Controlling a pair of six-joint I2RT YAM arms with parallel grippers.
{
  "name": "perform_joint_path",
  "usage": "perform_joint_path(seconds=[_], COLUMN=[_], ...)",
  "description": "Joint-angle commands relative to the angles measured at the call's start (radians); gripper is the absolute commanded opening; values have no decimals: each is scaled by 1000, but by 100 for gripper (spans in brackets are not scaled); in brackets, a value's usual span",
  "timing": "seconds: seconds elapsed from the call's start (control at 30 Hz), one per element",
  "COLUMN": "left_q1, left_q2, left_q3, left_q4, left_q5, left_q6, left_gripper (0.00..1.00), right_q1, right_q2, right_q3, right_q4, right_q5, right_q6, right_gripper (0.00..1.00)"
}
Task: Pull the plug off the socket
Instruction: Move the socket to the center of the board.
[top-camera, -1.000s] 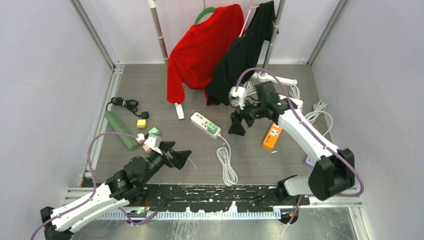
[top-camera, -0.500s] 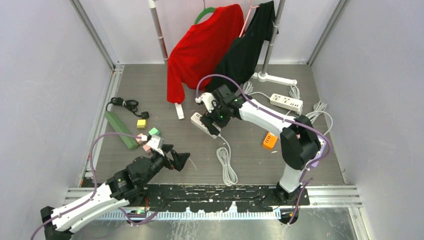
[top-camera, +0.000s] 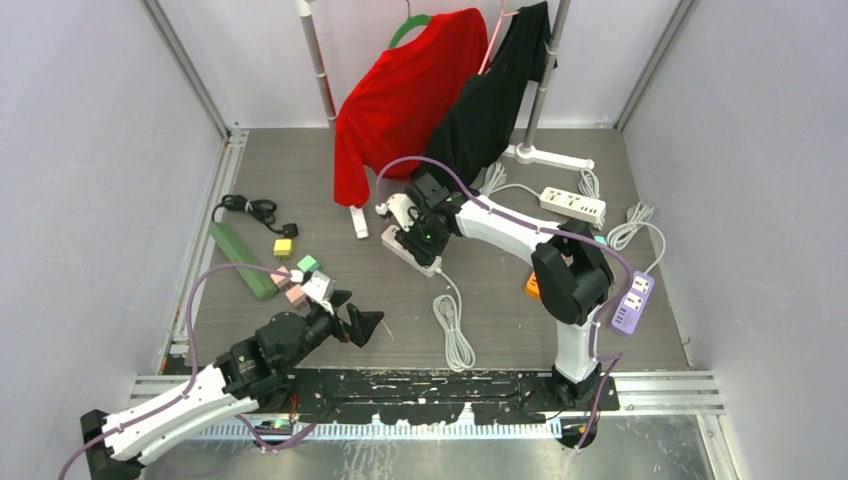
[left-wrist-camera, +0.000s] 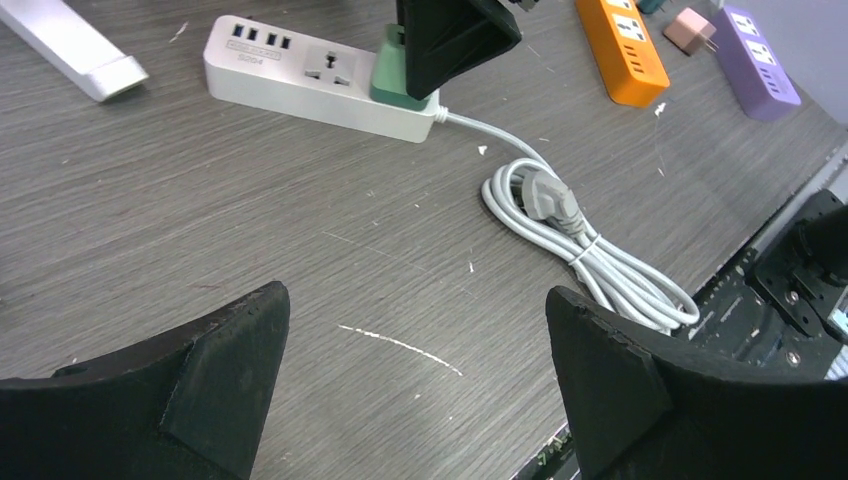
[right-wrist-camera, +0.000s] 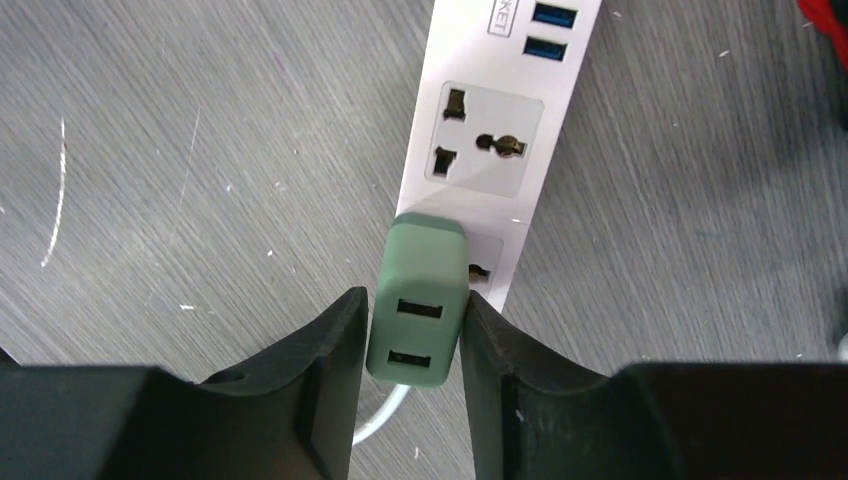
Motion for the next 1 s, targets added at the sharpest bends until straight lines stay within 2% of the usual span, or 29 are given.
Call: perform_joint_path(seconds=[0.0,0.07,0.1,0.13,0.17,0.2,0.33,0.43,0.6,0.67,0.83,0.97], left_q1=[1,1,1,1,1,1,1,1,0,1,0,-3], left_q2=[17,32,42,55,67,78,124,143,226,278,438,566], left_q3=[6,6,6,5,5,6,11,12,4,0,9,34], left_q4=[92,113,125,137,149,160,200,233,331,386,514,611], left_q5=[77,113,132,152,169,181,226,283,379,396,402,398], left_q6=[77,97,111,120,127,132,140,164,233,252,301,326], left_gripper=[98,98,98,97,97,97,96,95,92,92,93,92], right_q1=[-2,-14,-21,-27,-32,-36,-42,-44,-80,-95,-118,-122], right_q2=[-49,-81,-95,-108,-121,-133,-155,-189,-285,-318,-326,-326], right_q3=[18,-12,-26,-40,-56,-72,-103,-131,-218,-249,-284,-313], right_q4=[-74,-85,-92,-96,-92,-83,-101,-181,-355,-385,-423,-388], right_q5=[-48,-74,-91,-105,-113,-120,-164,-199,-280,-275,-243,-259], right_q6=[-151,-207,-231,-253,-269,-280,-327,-498,-910,-1025,-1168,-1161], right_gripper=[42,37,31,14,4,2,1,1,2,2,4,9])
